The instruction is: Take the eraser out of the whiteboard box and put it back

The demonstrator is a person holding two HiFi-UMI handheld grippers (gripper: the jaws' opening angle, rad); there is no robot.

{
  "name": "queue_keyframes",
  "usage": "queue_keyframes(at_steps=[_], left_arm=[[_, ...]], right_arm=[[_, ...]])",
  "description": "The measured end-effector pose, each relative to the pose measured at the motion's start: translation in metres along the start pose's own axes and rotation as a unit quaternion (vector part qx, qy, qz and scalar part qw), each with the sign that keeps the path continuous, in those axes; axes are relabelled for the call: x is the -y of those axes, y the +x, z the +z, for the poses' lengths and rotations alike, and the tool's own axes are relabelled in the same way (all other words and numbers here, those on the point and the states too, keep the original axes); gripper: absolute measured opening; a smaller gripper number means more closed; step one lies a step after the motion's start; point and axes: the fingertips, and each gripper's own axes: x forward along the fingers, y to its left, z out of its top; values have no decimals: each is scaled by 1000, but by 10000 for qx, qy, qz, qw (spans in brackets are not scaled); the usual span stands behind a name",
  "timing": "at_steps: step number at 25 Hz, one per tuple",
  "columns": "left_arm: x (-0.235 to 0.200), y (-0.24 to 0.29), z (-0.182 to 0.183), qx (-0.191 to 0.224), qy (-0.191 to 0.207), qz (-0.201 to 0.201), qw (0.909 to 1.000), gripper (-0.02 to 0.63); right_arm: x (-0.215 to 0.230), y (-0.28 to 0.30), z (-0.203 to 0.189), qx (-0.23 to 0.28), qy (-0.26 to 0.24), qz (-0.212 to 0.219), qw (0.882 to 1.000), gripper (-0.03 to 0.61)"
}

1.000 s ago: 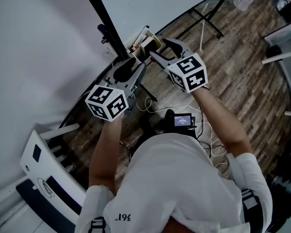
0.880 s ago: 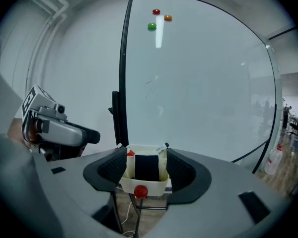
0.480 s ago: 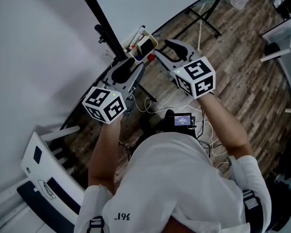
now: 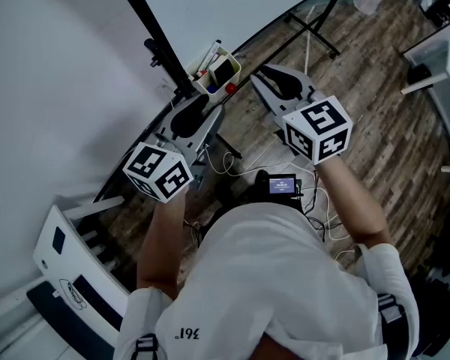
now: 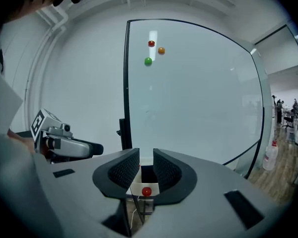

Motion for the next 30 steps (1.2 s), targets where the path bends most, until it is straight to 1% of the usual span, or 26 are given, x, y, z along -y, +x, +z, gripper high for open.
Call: queue_keyframes(at_steps=[4, 10, 21, 30], left_arm=[[6, -5, 5, 41, 8, -34, 10000, 164], [12, -14, 10, 132, -121, 40, 9998, 155], [20, -25, -1, 117, -407, -4, 9991, 137], [24, -35, -11, 78, -575, -15, 9983, 124]], right_arm=[[4, -11, 7, 84, 80, -53, 9999, 94], [6, -26, 7, 116, 181, -81, 9997, 86], [4, -54, 4, 292, 505, -197, 9981, 77], [-5, -67, -6, 285, 550, -213, 9979, 69]])
